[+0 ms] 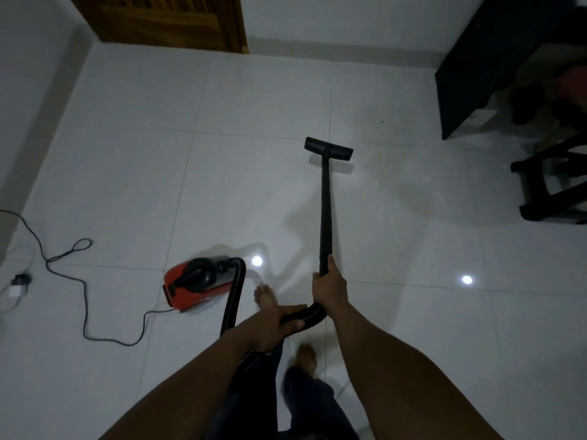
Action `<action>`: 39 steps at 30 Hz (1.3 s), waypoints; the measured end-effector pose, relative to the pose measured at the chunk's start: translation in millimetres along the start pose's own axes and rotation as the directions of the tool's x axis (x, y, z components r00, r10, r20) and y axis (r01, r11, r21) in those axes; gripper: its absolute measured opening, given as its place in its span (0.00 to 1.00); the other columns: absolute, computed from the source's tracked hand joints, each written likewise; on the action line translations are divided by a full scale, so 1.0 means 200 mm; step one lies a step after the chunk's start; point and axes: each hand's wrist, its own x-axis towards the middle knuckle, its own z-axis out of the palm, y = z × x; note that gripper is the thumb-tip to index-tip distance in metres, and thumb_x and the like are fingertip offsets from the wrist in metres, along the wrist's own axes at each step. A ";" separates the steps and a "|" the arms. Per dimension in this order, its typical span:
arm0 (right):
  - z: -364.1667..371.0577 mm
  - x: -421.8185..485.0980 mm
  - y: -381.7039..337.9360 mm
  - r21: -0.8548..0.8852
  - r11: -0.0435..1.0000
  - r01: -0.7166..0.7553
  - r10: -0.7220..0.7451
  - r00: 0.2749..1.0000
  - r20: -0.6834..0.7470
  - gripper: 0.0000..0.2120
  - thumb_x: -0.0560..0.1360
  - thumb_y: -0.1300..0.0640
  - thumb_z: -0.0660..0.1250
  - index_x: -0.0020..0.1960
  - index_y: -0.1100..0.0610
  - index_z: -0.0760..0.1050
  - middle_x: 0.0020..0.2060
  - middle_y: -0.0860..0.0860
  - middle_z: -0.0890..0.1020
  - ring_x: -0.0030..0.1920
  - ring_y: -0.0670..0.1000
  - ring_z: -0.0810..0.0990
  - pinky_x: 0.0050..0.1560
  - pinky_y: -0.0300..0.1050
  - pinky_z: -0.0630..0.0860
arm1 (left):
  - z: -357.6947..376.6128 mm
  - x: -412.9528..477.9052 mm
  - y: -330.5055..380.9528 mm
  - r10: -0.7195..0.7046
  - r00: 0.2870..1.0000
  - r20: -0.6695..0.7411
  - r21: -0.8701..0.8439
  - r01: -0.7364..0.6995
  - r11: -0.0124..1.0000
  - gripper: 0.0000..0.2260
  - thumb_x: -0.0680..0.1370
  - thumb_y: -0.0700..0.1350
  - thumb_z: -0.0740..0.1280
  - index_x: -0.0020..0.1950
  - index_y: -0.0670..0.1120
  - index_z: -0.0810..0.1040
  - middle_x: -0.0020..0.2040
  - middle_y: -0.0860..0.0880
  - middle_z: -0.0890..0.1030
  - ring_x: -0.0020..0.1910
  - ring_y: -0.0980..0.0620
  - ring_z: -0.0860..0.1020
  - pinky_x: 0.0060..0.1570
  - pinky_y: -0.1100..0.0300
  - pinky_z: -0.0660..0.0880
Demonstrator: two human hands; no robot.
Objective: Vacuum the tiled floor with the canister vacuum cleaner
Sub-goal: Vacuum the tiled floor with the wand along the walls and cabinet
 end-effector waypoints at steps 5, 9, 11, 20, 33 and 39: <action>0.07 -0.29 0.35 -0.005 1.000 -0.024 0.024 1.000 0.001 0.31 0.83 0.54 0.60 0.81 0.46 0.50 0.67 0.55 0.76 0.48 0.50 0.75 0.48 0.43 0.74 | 0.28 -0.40 0.14 0.061 0.998 0.030 -0.091 -0.058 0.994 0.23 0.82 0.58 0.61 0.77 0.60 0.62 0.70 0.54 0.74 0.60 0.62 0.76 0.61 0.68 0.70; 0.17 -0.50 0.59 0.034 0.999 -0.031 0.031 1.000 0.000 0.31 0.83 0.55 0.60 0.81 0.47 0.50 0.68 0.56 0.75 0.57 0.54 0.78 0.52 0.42 0.73 | 0.46 -0.62 0.09 0.062 0.996 0.064 -0.044 -0.059 0.997 0.23 0.83 0.56 0.60 0.77 0.60 0.61 0.63 0.53 0.78 0.44 0.62 0.77 0.35 0.72 0.73; 0.24 -0.60 0.72 0.055 0.997 -0.055 0.055 0.998 -0.001 0.31 0.83 0.55 0.60 0.81 0.46 0.50 0.68 0.56 0.74 0.57 0.53 0.78 0.52 0.42 0.74 | 0.55 -0.72 0.04 0.045 0.994 0.095 -0.042 -0.041 0.998 0.22 0.83 0.55 0.60 0.77 0.59 0.63 0.55 0.53 0.79 0.40 0.60 0.76 0.28 0.69 0.72; 0.68 -1.14 1.21 0.127 0.984 -0.122 0.129 0.990 -0.052 0.31 0.82 0.51 0.60 0.81 0.46 0.51 0.73 0.56 0.69 0.66 0.56 0.75 0.63 0.46 0.74 | 0.94 -1.22 -0.32 0.033 0.986 0.166 0.049 -0.042 0.998 0.22 0.84 0.51 0.61 0.78 0.55 0.64 0.66 0.47 0.78 0.60 0.50 0.78 0.35 0.72 0.70; 0.94 -1.43 1.54 0.114 0.982 -0.151 0.155 0.987 -0.030 0.30 0.82 0.50 0.59 0.81 0.47 0.51 0.75 0.56 0.66 0.70 0.57 0.70 0.69 0.53 0.71 | 1.22 -1.42 -0.63 0.018 0.979 0.205 0.052 -0.029 0.998 0.22 0.83 0.53 0.61 0.78 0.55 0.64 0.66 0.50 0.78 0.47 0.57 0.76 0.28 0.74 0.71; 0.89 -1.35 1.51 0.122 0.975 -0.185 0.188 0.982 -0.018 0.30 0.83 0.52 0.59 0.81 0.47 0.51 0.69 0.57 0.71 0.64 0.57 0.74 0.62 0.48 0.72 | 1.21 -1.34 -0.59 0.038 0.977 0.208 0.048 -0.049 0.998 0.22 0.84 0.53 0.60 0.78 0.55 0.63 0.63 0.48 0.79 0.47 0.53 0.78 0.27 0.74 0.70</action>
